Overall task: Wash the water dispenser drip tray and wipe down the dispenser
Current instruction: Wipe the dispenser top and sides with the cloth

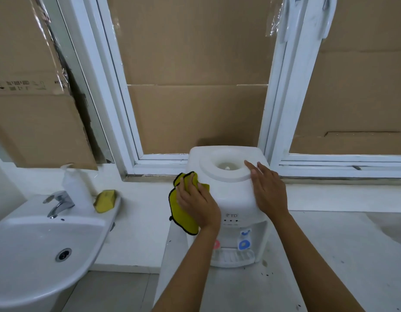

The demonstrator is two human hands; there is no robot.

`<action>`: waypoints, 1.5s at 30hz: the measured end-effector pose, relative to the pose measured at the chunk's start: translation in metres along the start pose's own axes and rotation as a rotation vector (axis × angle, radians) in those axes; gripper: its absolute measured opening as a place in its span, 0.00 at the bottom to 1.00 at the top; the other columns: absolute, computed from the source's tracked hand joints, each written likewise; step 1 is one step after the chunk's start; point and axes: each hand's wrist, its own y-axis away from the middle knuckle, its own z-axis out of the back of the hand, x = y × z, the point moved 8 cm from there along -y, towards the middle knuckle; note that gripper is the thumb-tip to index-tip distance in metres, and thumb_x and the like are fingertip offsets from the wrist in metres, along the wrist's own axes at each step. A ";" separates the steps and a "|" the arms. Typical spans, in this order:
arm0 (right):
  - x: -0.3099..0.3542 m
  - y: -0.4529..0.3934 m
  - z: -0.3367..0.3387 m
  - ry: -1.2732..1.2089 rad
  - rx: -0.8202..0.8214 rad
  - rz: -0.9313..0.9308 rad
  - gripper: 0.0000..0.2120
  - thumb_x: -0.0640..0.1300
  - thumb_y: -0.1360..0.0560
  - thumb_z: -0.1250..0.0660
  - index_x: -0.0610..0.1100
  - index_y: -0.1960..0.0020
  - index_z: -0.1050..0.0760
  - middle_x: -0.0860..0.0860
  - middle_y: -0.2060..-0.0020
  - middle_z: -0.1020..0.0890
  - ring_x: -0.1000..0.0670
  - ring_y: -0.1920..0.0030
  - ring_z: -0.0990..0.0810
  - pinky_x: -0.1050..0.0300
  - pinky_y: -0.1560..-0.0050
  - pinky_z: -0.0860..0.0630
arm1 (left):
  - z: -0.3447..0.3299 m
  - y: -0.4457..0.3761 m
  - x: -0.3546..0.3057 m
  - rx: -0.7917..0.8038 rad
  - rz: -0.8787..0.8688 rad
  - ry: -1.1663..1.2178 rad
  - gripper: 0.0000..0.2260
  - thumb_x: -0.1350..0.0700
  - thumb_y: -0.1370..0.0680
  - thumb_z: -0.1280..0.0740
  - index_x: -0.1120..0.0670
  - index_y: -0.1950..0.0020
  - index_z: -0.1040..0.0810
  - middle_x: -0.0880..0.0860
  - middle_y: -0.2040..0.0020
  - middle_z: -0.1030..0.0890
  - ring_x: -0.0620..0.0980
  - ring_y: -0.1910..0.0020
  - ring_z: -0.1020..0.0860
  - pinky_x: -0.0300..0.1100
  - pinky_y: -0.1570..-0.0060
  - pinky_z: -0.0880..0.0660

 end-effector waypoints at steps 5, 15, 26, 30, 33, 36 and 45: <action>0.004 0.001 0.003 0.032 -0.002 0.004 0.27 0.64 0.21 0.61 0.63 0.25 0.40 0.51 0.25 0.34 0.45 0.26 0.36 0.40 0.26 0.42 | -0.013 -0.037 0.012 0.252 -0.008 -0.083 0.17 0.52 0.17 0.44 0.55 0.30 0.28 0.54 0.31 0.27 0.55 0.35 0.27 0.51 0.37 0.29; 0.062 0.020 -0.003 0.068 -0.233 -0.033 0.28 0.62 0.20 0.58 0.55 0.28 0.32 0.50 0.25 0.35 0.49 0.22 0.43 0.39 0.23 0.57 | -0.058 -0.082 0.031 0.827 0.112 0.232 0.22 0.49 0.16 0.48 0.50 0.22 0.44 0.48 0.22 0.43 0.46 0.24 0.43 0.36 0.32 0.46; 0.138 0.020 -0.064 0.332 -0.215 0.002 0.26 0.63 0.22 0.52 0.56 0.30 0.30 0.49 0.27 0.30 0.44 0.25 0.35 0.31 0.26 0.51 | -0.111 -0.114 0.046 0.967 0.276 0.429 0.23 0.44 0.17 0.48 0.45 0.22 0.45 0.47 0.22 0.44 0.49 0.24 0.42 0.52 0.25 0.43; 0.144 0.028 -0.070 0.438 -0.210 0.008 0.27 0.63 0.22 0.52 0.54 0.29 0.30 0.48 0.27 0.30 0.43 0.26 0.34 0.32 0.26 0.50 | -0.134 -0.131 0.047 0.995 0.253 0.417 0.23 0.46 0.16 0.49 0.48 0.21 0.47 0.48 0.21 0.49 0.48 0.22 0.47 0.50 0.23 0.49; 0.146 0.031 -0.072 0.479 -0.213 0.032 0.26 0.62 0.21 0.50 0.53 0.28 0.31 0.48 0.27 0.30 0.43 0.26 0.33 0.35 0.26 0.45 | -0.152 -0.140 0.052 1.022 0.298 0.435 0.22 0.44 0.17 0.49 0.46 0.23 0.44 0.50 0.22 0.43 0.51 0.24 0.41 0.55 0.25 0.43; 0.147 0.031 -0.071 0.471 -0.222 0.029 0.25 0.60 0.22 0.46 0.53 0.28 0.30 0.48 0.27 0.30 0.44 0.27 0.33 0.39 0.26 0.42 | -0.160 -0.144 0.058 1.028 0.371 0.490 0.19 0.44 0.17 0.48 0.44 0.26 0.37 0.51 0.27 0.35 0.52 0.30 0.33 0.55 0.29 0.36; 0.147 0.032 -0.071 0.501 -0.239 0.026 0.25 0.60 0.22 0.47 0.54 0.28 0.30 0.49 0.28 0.29 0.45 0.27 0.33 0.41 0.26 0.41 | -0.143 -0.103 0.086 0.953 0.527 0.678 0.31 0.25 0.30 0.47 0.31 0.28 0.40 0.48 0.28 0.30 0.52 0.33 0.27 0.57 0.34 0.30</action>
